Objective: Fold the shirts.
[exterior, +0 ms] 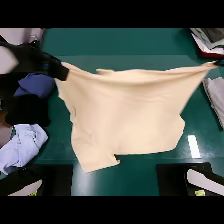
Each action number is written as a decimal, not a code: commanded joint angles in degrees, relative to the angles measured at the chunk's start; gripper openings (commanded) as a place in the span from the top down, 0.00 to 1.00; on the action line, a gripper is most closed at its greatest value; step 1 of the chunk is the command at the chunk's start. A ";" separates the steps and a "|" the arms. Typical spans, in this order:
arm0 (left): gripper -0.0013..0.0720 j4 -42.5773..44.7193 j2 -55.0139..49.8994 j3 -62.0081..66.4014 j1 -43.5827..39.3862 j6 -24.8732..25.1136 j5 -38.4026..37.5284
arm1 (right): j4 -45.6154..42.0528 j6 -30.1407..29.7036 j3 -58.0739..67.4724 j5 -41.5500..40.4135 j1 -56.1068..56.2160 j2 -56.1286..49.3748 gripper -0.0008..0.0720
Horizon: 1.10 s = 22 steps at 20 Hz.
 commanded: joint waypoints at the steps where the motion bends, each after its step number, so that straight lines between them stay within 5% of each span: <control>1: 0.95 5.90 -9.70 -2.19 0.42 0.46 10.40 | -5.86 -0.35 -6.75 -15.56 8.41 -5.44 0.97; 3: 0.95 5.66 -13.05 -2.19 1.90 -0.31 12.76 | -5.99 -0.15 -8.44 -20.57 10.56 -7.58 0.97; 7: 0.94 4.09 -14.67 -1.99 8.52 -9.68 13.18 | -5.95 0.04 -9.07 -24.59 10.97 -10.05 0.97; 8: 0.81 2.49 -14.67 -1.68 10.45 -10.43 13.09 | -5.95 0.04 -9.11 -25.57 10.88 -10.05 0.97; 9: 0.56 0.24 -14.67 -1.20 12.44 -10.43 12.63 | -5.92 0.11 -9.01 -26.97 10.80 -9.99 0.97; 11: 0.51 -4.37 -14.60 -0.50 15.39 -10.19 11.82 | -5.95 0.09 -7.89 -28.70 10.78 -9.99 0.96; 12: 0.51 -5.88 -14.60 -0.11 16.37 -10.16 11.47 | -5.90 0.09 -7.06 -29.20 10.78 -9.99 0.81; 13: 0.51 -6.25 -14.60 0.37 17.05 -10.12 10.67 | -5.92 0.09 -6.12 -29.53 10.78 -9.99 0.43; 14: 0.51 -6.27 -14.60 1.16 17.51 -9.81 9.27 | -5.88 0.09 -5.09 -28.96 10.40 -9.99 0.21; 19: 0.51 -4.28 -13.55 5.18 17.53 -3.06 -4.63 | -5.44 0.04 -0.85 -16.81 7.56 -9.11 0.21; 20: 0.36 -3.37 -13.14 4.83 17.53 -3.15 -7.65 | -5.49 -0.04 -1.70 -14.49 7.28 -8.20 0.21; 22: 0.30 -3.80 -11.93 2.12 17.51 -3.17 -12.11 | -5.46 -1.73 -6.14 -13.64 6.80 -4.85 0.22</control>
